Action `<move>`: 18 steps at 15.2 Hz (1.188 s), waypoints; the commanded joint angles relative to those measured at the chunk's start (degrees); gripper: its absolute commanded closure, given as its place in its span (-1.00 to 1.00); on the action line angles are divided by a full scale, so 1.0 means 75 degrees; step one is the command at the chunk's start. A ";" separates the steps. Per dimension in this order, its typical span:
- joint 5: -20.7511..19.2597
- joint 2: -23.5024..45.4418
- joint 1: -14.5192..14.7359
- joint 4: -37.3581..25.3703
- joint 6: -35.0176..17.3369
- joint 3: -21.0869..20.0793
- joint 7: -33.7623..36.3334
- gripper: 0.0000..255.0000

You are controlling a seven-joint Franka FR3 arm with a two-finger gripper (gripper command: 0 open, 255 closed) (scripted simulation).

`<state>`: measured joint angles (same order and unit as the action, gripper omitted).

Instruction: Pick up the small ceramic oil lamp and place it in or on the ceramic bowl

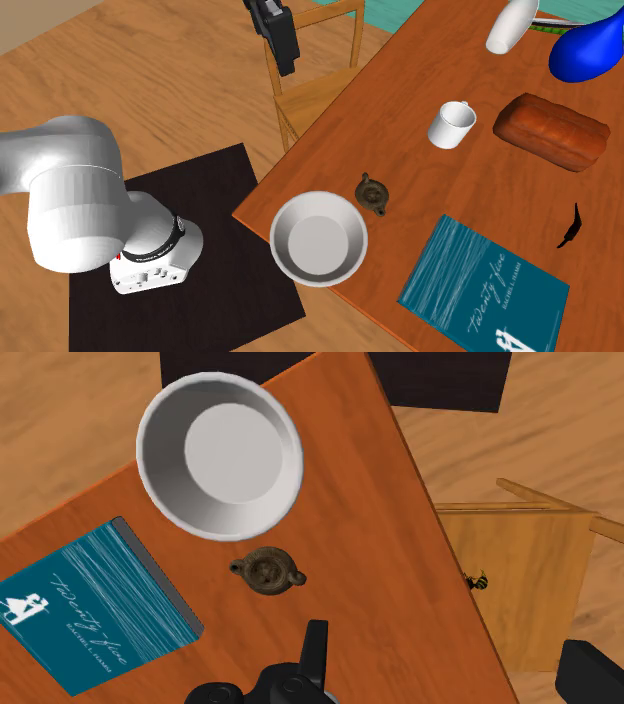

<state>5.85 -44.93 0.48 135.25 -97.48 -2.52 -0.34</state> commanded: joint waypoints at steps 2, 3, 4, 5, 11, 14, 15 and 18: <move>-0.0049 0.0120 -0.0011 0.0148 -0.0255 -0.0056 -0.0001 -1.00; -0.0099 0.0251 -0.0024 0.0286 -0.0511 -0.0113 0.0000 -1.00; -0.0152 0.0393 -0.0038 0.0416 -0.0770 -0.0168 0.0005 -1.00; -0.0207 0.0545 -0.0054 0.0537 -0.1030 -0.0223 0.0013 -1.00; -0.0617 0.1688 -0.0213 0.1055 -0.2604 -0.0554 0.0149 -1.00; -0.0905 0.2395 -0.0340 0.1174 -0.3381 -0.0721 0.0294 -1.00; -0.1020 0.2649 -0.0391 0.1191 -0.3635 -0.0776 0.0358 -1.00; -0.1439 0.3459 -0.0570 0.1176 -0.4365 -0.0944 0.0609 -1.00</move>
<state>-3.72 -21.28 -3.20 144.27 -128.19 -9.33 3.77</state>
